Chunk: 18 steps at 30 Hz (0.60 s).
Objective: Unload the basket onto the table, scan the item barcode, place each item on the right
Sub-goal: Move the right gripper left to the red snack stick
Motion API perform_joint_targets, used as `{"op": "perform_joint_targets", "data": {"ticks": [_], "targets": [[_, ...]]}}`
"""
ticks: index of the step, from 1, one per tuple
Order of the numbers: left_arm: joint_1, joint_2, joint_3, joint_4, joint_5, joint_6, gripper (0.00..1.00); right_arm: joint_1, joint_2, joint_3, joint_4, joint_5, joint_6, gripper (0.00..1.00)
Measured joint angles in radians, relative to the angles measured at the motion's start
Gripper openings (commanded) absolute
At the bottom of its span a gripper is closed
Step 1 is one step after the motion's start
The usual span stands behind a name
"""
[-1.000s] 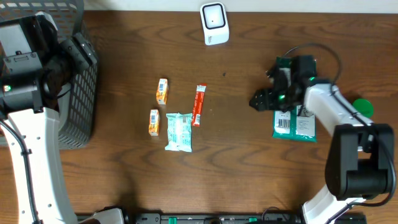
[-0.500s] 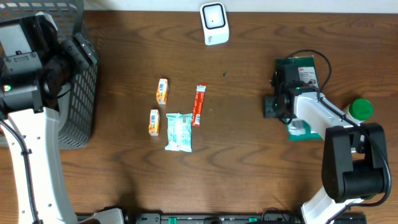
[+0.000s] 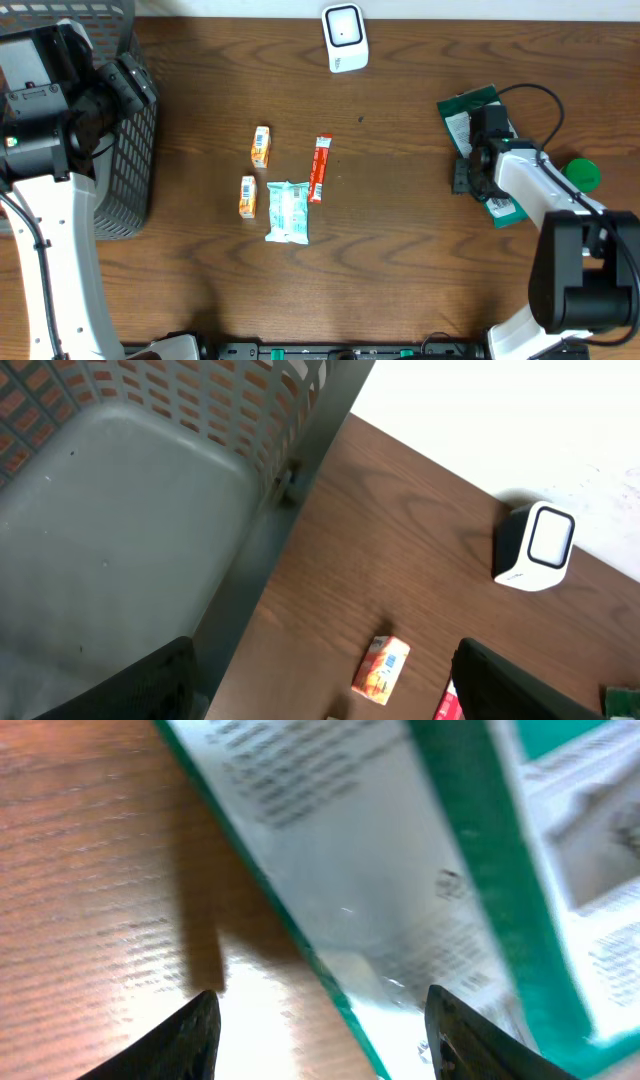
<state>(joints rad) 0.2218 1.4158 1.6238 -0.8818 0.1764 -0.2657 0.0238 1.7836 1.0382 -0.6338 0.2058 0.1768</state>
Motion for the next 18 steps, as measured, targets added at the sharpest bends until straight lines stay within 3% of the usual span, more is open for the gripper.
{"op": "perform_joint_targets", "data": {"ticks": [3,10,12,16,18], "targets": [[0.0,0.0,0.0,0.0,0.0,0.0,0.82,-0.005,-0.034,0.0,-0.004,0.005,0.0,0.6],[0.0,0.0,0.0,0.0,0.0,0.0,0.82,0.014,-0.057,0.0,0.037,-0.2,0.002,0.65],[0.0,0.0,0.0,0.0,0.0,0.0,0.82,0.035,-0.057,0.0,0.057,-0.257,0.002,0.71],[0.0,0.0,0.0,0.0,0.0,0.0,0.82,0.106,-0.057,-0.001,0.11,-0.39,0.005,0.98],[0.0,0.0,0.0,0.0,0.0,0.0,0.82,0.142,-0.057,-0.001,0.149,-0.457,0.006,0.99]]}}
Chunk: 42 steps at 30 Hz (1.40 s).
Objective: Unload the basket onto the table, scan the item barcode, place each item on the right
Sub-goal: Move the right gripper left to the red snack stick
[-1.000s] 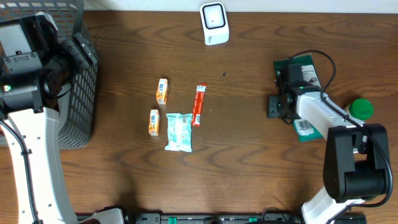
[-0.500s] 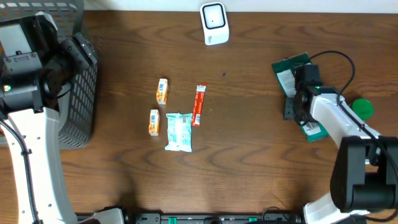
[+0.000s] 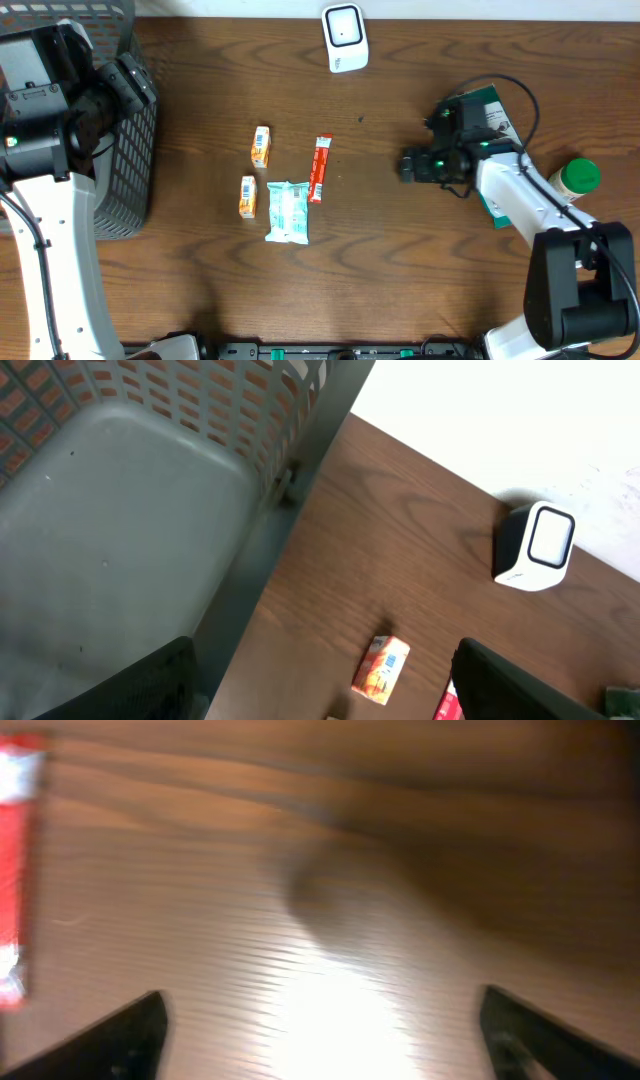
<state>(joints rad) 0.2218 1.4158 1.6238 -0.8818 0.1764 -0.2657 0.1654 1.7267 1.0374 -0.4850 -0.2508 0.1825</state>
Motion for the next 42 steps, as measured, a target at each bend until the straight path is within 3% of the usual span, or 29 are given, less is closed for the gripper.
{"op": "perform_joint_targets", "data": {"ticks": [3,9,15,21,23,26,34,42], "targets": [[0.0,0.0,0.0,0.0,0.0,0.0,0.82,0.058,0.0,0.0,0.072,-0.111,0.022,0.99],[0.0,0.0,0.0,0.0,0.0,0.0,0.82,0.167,0.0,0.0,0.108,-0.207,0.085,0.69],[0.0,0.0,0.0,0.0,0.0,0.0,0.82,0.27,0.0,0.014,0.062,-0.114,0.193,0.64],[0.0,0.0,0.0,0.0,0.0,0.0,0.82,0.386,0.0,0.164,-0.127,0.114,0.267,0.66],[0.0,0.0,0.0,0.0,0.0,0.0,0.82,0.426,0.0,0.214,-0.148,0.201,0.282,0.61],[0.0,0.0,0.0,0.0,0.0,0.0,0.82,0.472,0.0,0.257,-0.14,0.299,0.315,0.52],[0.0,0.0,0.0,0.0,0.0,0.0,0.82,0.548,0.019,0.263,-0.085,0.449,0.45,0.53],[0.0,0.0,0.0,0.0,0.0,0.0,0.82,0.614,0.186,0.264,0.035,0.506,0.481,0.54]]}}
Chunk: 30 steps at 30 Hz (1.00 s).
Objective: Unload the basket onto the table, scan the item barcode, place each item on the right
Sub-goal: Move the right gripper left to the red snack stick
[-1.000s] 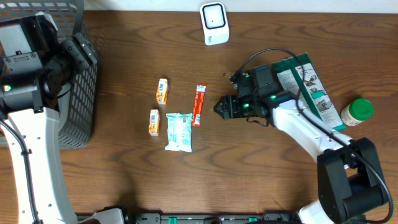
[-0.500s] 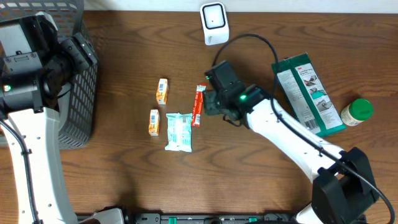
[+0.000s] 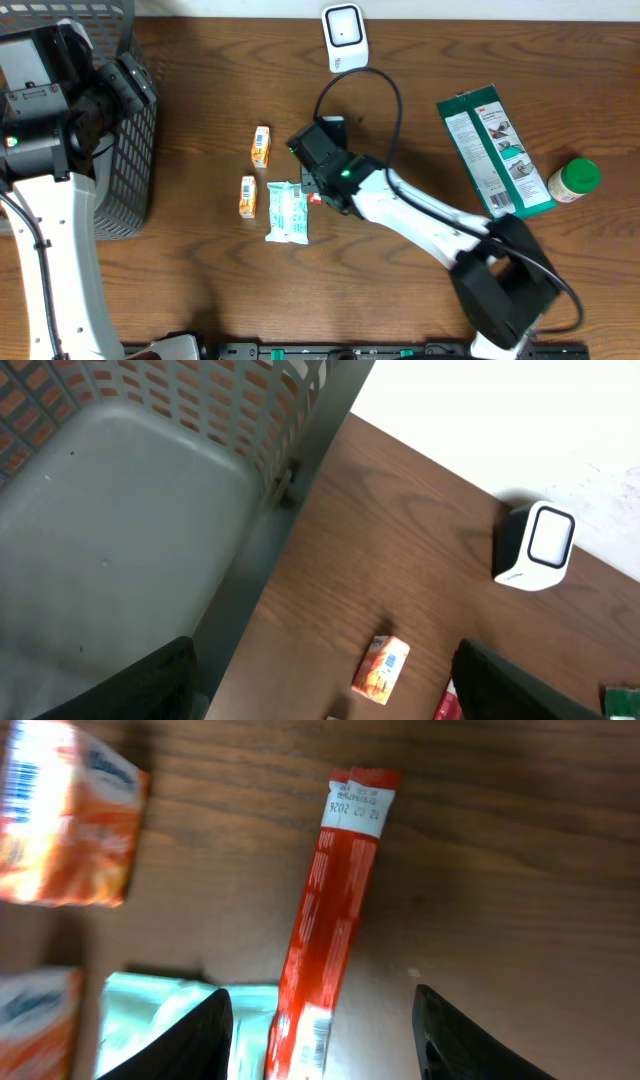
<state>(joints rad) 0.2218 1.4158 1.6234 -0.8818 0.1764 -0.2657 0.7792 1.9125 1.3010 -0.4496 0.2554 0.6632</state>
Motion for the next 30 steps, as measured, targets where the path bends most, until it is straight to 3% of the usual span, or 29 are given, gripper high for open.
{"op": "perform_joint_targets", "data": {"ticks": [12,23,30], "targets": [[0.0,0.0,0.0,0.0,0.0,0.0,0.82,-0.011,0.115,0.0,0.081,0.042,0.014,0.46],[0.0,0.0,0.0,0.0,0.0,0.0,0.82,-0.064,0.145,0.0,0.197,0.018,0.08,0.48],[0.0,0.0,0.0,0.0,0.0,0.0,0.82,-0.064,0.171,0.014,0.102,0.037,0.088,0.42]]}}
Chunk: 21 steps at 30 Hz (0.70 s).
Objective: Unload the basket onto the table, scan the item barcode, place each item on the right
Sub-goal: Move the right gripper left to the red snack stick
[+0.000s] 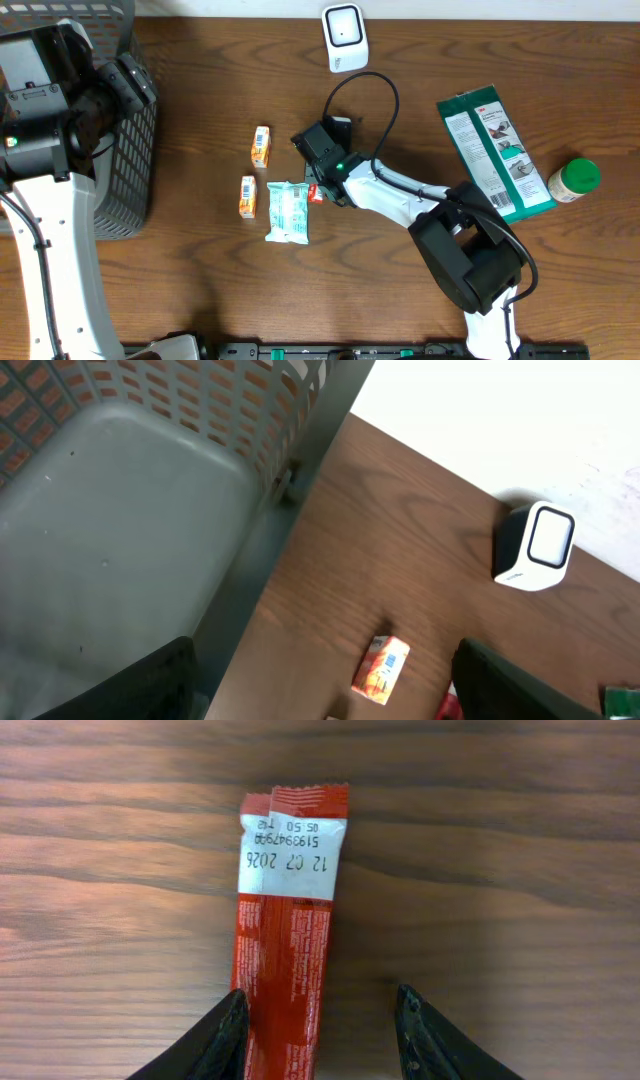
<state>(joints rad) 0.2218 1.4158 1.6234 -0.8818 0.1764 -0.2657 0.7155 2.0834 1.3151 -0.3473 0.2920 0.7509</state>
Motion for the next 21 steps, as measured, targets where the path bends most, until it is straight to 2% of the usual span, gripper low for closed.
{"op": "perform_joint_targets", "data": {"ticks": [7,13,17,21], "targets": [[0.0,0.0,0.0,0.0,0.0,0.0,0.82,-0.038,-0.038,0.01,-0.238,0.079,0.004,0.43],[0.0,0.0,0.0,0.0,0.0,0.0,0.82,-0.077,-0.082,0.003,-0.408,0.102,0.003,0.51],[0.0,0.0,0.0,0.0,0.0,0.0,0.82,-0.089,-0.128,-0.002,-0.433,0.102,-0.024,0.53],[0.0,0.0,0.0,0.0,0.0,0.0,0.82,-0.103,-0.215,-0.002,-0.42,0.099,-0.121,0.53]]}}
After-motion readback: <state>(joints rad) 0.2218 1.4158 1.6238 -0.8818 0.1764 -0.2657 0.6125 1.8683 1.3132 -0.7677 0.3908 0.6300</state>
